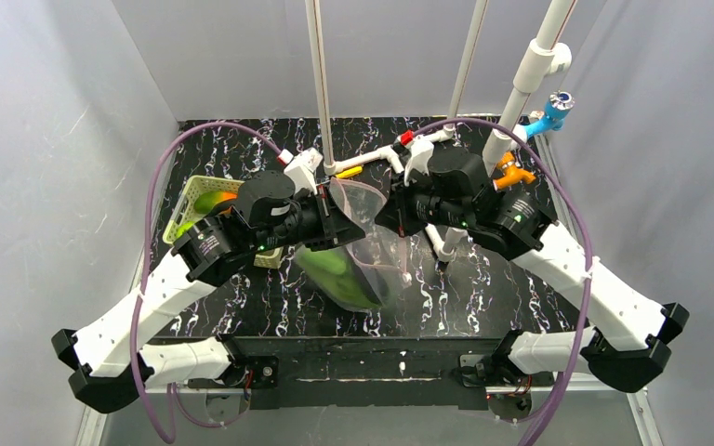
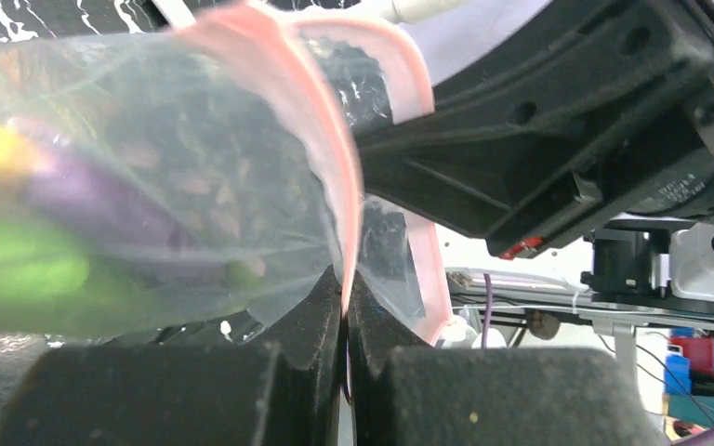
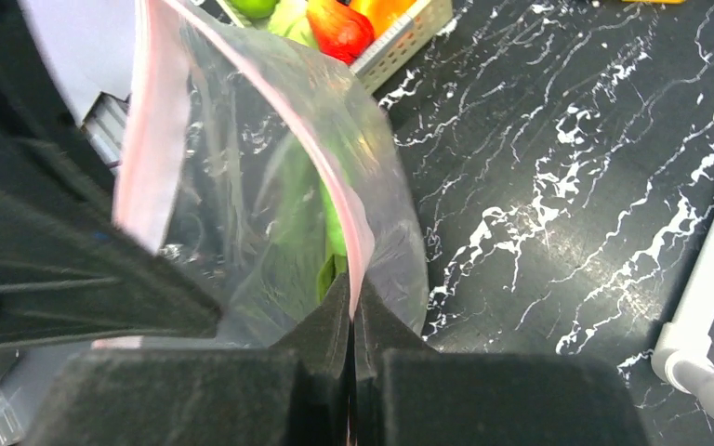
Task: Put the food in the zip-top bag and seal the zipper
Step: Adjust the zipper food storage bag at the center of the board.
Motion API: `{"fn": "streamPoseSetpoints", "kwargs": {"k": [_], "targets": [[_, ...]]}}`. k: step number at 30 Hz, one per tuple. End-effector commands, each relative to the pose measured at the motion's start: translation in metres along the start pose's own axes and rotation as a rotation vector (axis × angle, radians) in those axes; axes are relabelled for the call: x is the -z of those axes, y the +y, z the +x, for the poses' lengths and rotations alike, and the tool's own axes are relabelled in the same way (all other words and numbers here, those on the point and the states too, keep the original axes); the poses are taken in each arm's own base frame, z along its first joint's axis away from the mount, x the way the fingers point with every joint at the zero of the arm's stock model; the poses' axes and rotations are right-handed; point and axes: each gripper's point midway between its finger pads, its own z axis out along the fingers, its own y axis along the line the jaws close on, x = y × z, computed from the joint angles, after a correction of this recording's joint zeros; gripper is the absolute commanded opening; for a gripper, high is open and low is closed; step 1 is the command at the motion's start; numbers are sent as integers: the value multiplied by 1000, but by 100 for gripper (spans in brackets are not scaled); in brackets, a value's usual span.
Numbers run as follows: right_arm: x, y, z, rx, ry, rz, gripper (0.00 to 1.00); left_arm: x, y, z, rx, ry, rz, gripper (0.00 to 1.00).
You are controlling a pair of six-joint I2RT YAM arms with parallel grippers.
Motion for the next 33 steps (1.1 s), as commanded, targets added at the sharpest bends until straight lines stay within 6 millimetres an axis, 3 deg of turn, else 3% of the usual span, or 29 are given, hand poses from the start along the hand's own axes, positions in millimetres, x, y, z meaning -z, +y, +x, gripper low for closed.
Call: {"fn": "streamPoseSetpoints", "kwargs": {"k": [1,6,9,12,16,19,23,28,29,31,32,33], "targets": [[23,19,-23,50,-105,-64,1,-1,0,5,42,-1,23,0],[-10,-8,1,12,-69,41,1,-6,58,19,70,-47,-157,0],[-22,-20,8,3,-39,93,1,-4,78,27,79,-39,-224,0],[-14,-16,-2,11,-58,93,1,1,68,20,76,-53,-188,0],[14,-11,-26,21,-139,95,1,12,39,2,46,-81,-111,0],[31,-2,-35,10,-187,56,1,14,32,-2,39,-87,-92,0],[31,-4,-31,2,-208,54,1,3,49,7,55,-72,-143,0],[15,-32,-21,21,-196,178,1,-9,74,13,93,-57,-212,0],[12,-36,-17,25,-183,196,1,-9,77,12,99,-58,-227,4],[8,-41,-12,30,-166,217,1,-7,81,10,103,-57,-237,42],[7,-43,-11,32,-163,224,1,-6,82,8,102,-53,-241,54],[7,-45,-10,34,-162,232,1,-4,82,7,99,-51,-242,60]]}}
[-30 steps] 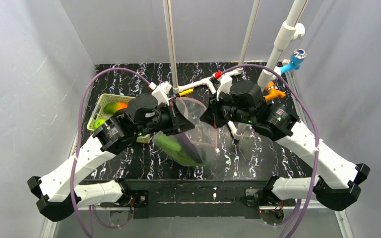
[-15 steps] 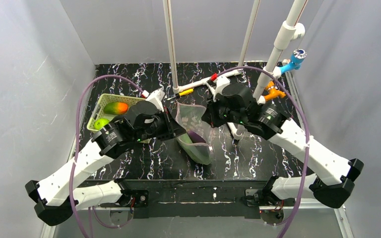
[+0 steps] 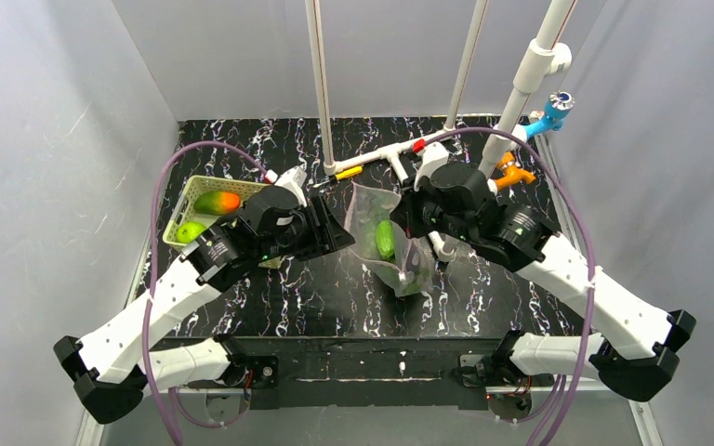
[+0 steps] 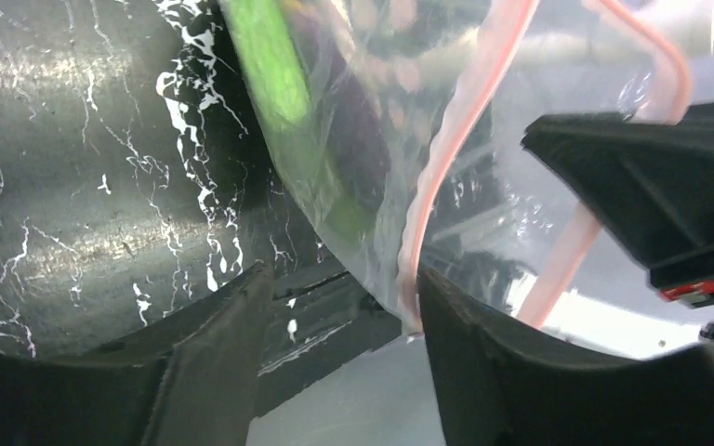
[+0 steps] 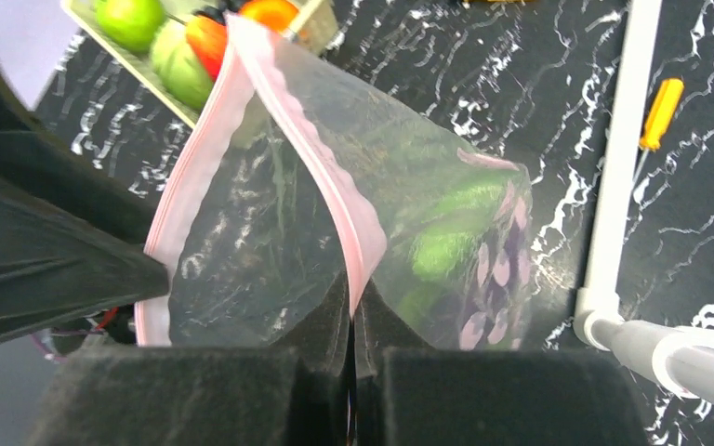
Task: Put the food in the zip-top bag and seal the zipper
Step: Adjust the zipper food storage bag at the center of the board, then pick up the fake fruit from the bin.
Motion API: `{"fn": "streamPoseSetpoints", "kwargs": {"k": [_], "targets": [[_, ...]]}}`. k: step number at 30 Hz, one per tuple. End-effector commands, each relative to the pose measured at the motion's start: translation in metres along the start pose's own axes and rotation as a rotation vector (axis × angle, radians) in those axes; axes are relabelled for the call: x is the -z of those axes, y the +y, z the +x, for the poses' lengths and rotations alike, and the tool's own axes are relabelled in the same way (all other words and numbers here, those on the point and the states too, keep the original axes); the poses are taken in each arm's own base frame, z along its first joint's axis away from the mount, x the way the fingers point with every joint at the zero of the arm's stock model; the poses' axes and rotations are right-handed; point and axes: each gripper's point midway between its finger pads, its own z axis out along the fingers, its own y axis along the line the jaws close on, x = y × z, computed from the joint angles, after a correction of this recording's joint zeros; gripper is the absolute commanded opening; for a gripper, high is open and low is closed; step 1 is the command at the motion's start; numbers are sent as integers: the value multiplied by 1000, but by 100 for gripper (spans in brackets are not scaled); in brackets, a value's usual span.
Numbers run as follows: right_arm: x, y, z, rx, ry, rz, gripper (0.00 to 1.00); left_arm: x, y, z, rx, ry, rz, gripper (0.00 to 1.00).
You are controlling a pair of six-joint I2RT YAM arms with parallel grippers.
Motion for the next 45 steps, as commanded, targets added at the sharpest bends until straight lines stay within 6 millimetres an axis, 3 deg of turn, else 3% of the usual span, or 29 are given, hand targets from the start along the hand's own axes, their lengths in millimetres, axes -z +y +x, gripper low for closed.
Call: {"fn": "streamPoseSetpoints", "kwargs": {"k": [1,2,4,6,16,20,26,32,36,40,45], "targets": [[-4,-11,-11,18,-60,57,1,8,10,-10,2,-11,-33,63],[-4,-12,-11,20,-60,59,1,11,11,-13,-3,-14,-43,66],[-3,-13,-11,23,-63,62,1,19,12,-15,-18,0,-43,81],[-2,-13,-10,25,-64,60,1,28,15,-19,-39,-2,-56,88],[3,-12,-11,24,-81,45,1,73,69,-50,-97,-85,-242,94],[6,-11,-12,22,-79,42,1,78,112,-74,-64,-126,-411,96],[10,-9,-10,12,-85,25,1,59,162,-95,-71,-108,-571,96],[9,-9,-8,13,-71,26,1,30,208,-113,12,-123,-622,93],[11,-10,-8,14,-72,31,1,5,222,-116,-9,-74,-614,92],[11,-11,-8,17,-62,39,1,-20,233,-106,-8,1,-579,83],[8,-10,-5,16,-47,34,1,-33,245,-101,-48,18,-575,78]]}}
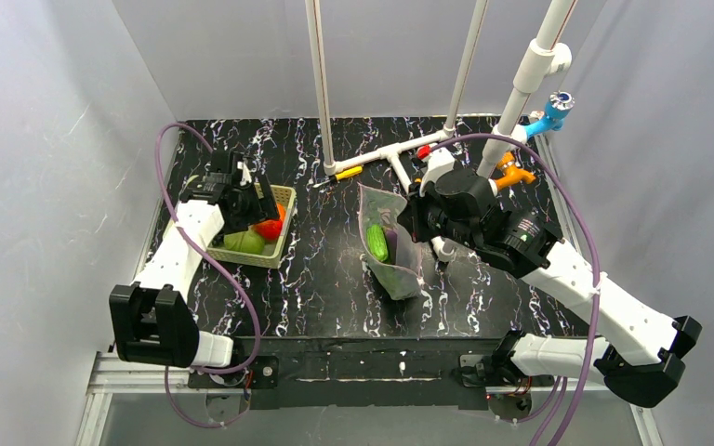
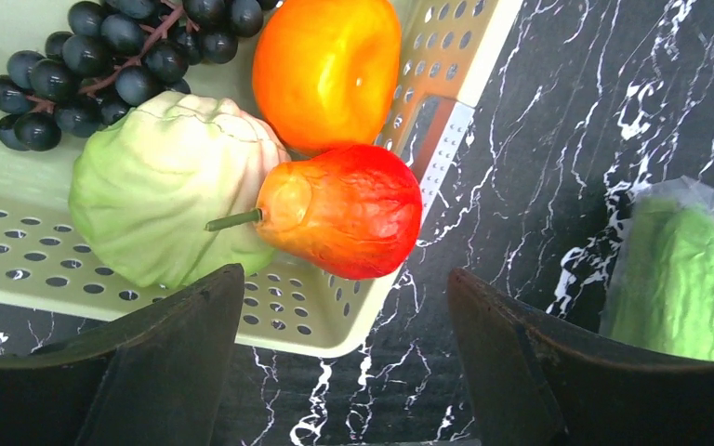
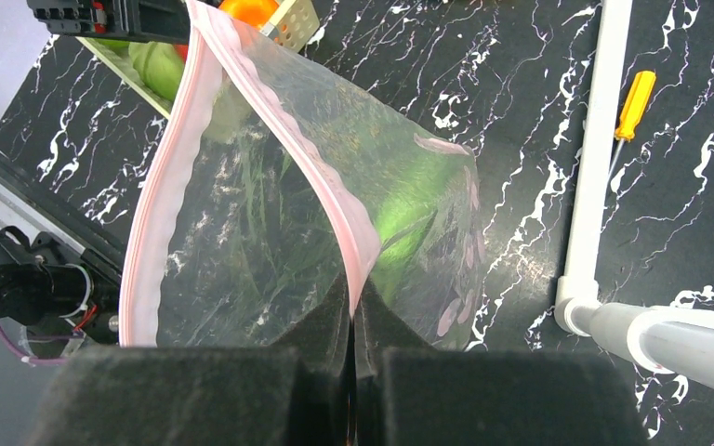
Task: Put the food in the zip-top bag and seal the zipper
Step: Pick up the fake fruit from the bin.
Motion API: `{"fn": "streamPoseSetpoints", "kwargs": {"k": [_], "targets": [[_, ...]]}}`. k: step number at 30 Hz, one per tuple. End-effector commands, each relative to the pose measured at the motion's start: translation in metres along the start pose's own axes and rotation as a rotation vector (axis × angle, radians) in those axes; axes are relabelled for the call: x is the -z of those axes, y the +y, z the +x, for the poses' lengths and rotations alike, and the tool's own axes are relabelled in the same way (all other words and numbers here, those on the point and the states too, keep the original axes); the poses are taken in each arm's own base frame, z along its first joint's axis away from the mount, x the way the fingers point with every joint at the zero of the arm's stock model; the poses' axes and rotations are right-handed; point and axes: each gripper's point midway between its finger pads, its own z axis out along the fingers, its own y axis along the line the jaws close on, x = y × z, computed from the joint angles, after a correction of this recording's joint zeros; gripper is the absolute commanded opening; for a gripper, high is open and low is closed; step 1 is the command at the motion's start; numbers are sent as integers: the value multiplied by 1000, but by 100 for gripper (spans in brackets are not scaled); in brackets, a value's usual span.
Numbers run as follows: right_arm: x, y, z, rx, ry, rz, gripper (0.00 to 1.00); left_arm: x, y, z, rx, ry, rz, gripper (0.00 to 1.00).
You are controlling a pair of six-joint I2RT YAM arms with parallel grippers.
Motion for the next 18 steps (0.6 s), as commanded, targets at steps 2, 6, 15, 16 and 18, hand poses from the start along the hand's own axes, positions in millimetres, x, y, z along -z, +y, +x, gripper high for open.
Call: {"fn": "streamPoseSetpoints", "kwargs": {"k": [2,6,15,16,18], "targets": [[6,3,-18,-7,-51,-11,1,-9,-2,0,-66,-28,40,77],[3,5,-17,-9,-44,-16,1,-18,8,0,-84,-53,2,74],[2,11,-19,-14,-30,-36,1,-35,-8,-2,-99,6,71,50],[2,11,-20,-15,-33,-37,1,-38,-8,-1,-101,13,67,47],[4,14,-21,-21,-35,-49,1,-42,-5,4,-102,30,61,41]]}}
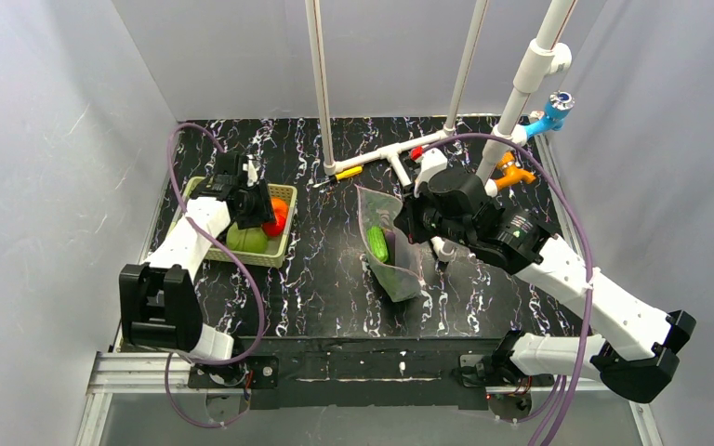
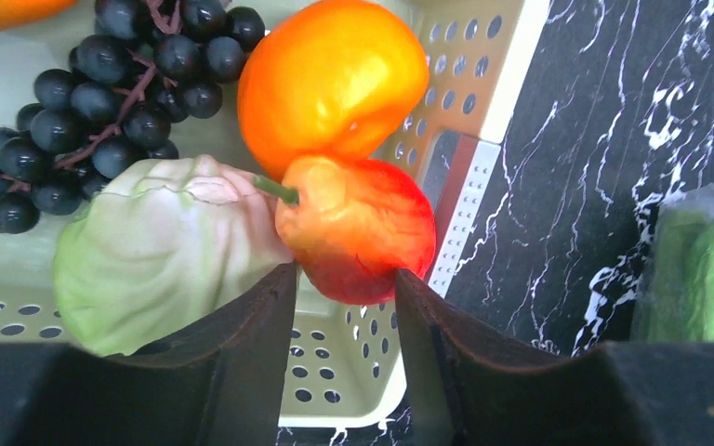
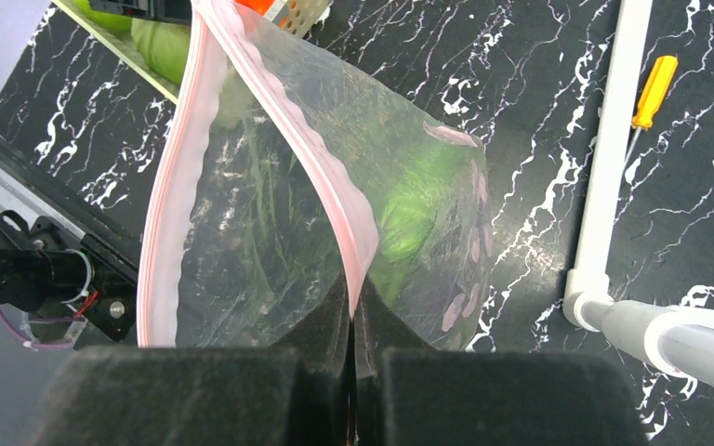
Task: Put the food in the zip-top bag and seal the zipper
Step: Pick up the fake fruit from the bin.
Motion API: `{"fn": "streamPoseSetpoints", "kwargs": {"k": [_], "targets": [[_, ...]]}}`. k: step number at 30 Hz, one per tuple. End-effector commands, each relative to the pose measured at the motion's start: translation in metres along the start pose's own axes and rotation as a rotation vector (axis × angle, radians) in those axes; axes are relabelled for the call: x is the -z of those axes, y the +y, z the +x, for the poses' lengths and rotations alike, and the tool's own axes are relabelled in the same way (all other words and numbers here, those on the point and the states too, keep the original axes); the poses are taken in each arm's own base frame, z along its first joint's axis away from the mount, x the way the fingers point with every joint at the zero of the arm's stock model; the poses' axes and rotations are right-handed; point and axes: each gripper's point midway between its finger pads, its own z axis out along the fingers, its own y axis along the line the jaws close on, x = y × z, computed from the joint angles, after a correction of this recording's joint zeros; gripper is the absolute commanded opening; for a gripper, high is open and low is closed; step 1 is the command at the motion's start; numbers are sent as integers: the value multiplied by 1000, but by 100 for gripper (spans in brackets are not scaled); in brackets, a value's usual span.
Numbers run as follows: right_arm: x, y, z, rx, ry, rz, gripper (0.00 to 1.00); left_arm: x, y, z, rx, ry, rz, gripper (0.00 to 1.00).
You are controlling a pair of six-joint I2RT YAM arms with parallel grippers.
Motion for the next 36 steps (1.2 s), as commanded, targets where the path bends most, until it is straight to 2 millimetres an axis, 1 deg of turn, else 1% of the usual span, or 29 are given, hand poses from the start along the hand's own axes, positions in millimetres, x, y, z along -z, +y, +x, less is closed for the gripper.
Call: {"fn": "streamPoseSetpoints", "kwargs": {"k": [1,3,6,7,9,14,17,20,24,27,28,29,30,36], "targets": [[13,12,-29,-26,-84,-49,1,-4,-4,3,-17,26,21,40],[14,13,-30,-28,-88,-54,1,-6,-3,4,-18,30,22,39],[14,12,-29,-24,-82,-52,1,-5,-4,3,-20,26,27,51],[14,12,-28,-23,-80,-50,1,-5,-5,4,-15,29,30,52],[16,11,-29,-24,-84,-49,1,-3,-8,1,-3,22,42,52],[17,8,-27,-23,-88,-39,1,6,-11,-15,15,-33,40,53],[15,9,-26,-24,-88,-44,1,3,-9,-20,16,-34,17,55],[14,10,-25,-26,-78,-45,1,-1,-8,-19,32,-5,0,55],[14,9,-24,-27,-82,-46,1,2,-10,-28,40,-24,0,56],[16,9,-26,-28,-82,-44,1,4,-5,-33,43,-34,-32,56],[15,9,-26,-30,-83,-44,1,2,-4,-33,41,-32,-37,56],[15,10,-25,-30,-84,-47,1,-1,1,-34,34,-36,-68,57],[14,11,-25,-31,-81,-50,1,-4,4,-34,29,-26,-82,57],[11,12,-23,-34,-69,-54,1,-23,16,-15,43,45,-138,58]]}}
